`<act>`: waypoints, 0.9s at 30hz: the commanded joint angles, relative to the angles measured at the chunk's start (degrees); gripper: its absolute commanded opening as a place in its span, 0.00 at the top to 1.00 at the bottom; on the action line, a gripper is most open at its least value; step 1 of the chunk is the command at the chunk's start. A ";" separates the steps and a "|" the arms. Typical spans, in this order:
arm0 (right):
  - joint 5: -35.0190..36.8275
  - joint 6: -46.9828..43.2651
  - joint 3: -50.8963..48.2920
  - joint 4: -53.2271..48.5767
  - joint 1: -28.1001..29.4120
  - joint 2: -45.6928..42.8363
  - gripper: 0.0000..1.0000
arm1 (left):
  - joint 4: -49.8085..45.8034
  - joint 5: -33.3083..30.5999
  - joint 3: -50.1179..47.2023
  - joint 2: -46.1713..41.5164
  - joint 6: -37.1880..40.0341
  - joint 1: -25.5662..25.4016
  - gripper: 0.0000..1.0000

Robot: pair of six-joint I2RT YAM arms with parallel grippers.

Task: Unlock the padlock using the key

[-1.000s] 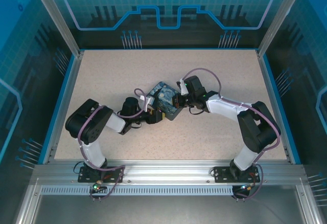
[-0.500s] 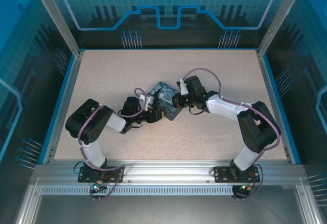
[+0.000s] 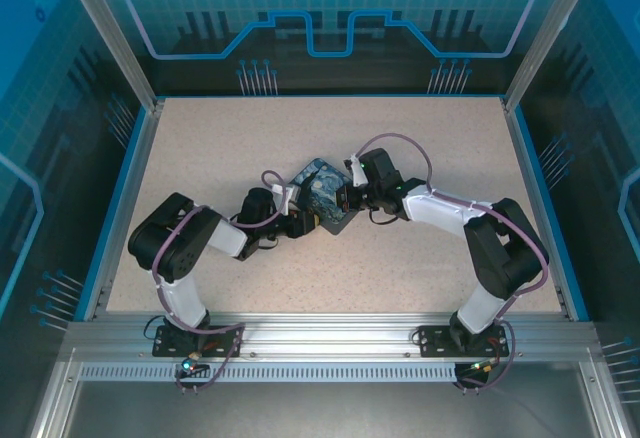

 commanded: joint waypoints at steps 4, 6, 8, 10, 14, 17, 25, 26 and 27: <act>0.15 -1.55 1.60 -0.54 0.68 -1.13 1.00 | -1.07 -1.78 1.56 -1.83 -1.07 -0.22 0.74; 0.12 -1.87 1.78 -0.58 0.64 -1.64 1.00 | -1.58 -1.93 1.64 -2.36 -1.40 -0.31 0.76; 0.73 -2.57 1.72 -0.85 0.68 -3.07 1.00 | -2.32 -2.26 1.72 -3.28 -1.99 -0.47 0.77; 1.89 -3.69 1.04 -1.20 0.60 -5.59 1.00 | -3.55 -2.79 1.88 -4.81 -3.12 -0.65 0.78; 3.82 -7.31 -1.54 -2.72 0.60 -11.88 1.00 | -5.29 -3.76 2.08 -8.09 -8.66 -1.12 0.83; 4.83 -10.86 -4.96 -4.73 1.07 -16.96 1.00 | -6.71 -4.64 2.42 -10.20 -14.12 -2.09 0.86; 7.55 -15.55 -18.18 -2.76 7.13 -26.88 1.00 | -24.08 -8.97 8.04 -16.80 -20.18 -6.17 0.91; 7.49 -15.92 -19.20 -1.95 7.57 -27.10 1.00 | -25.30 -8.97 8.62 -17.12 -20.99 -6.38 0.91; 7.41 -16.41 -20.16 -0.75 8.03 -26.99 1.00 | -26.33 -8.62 9.37 -17.28 -21.66 -6.74 0.91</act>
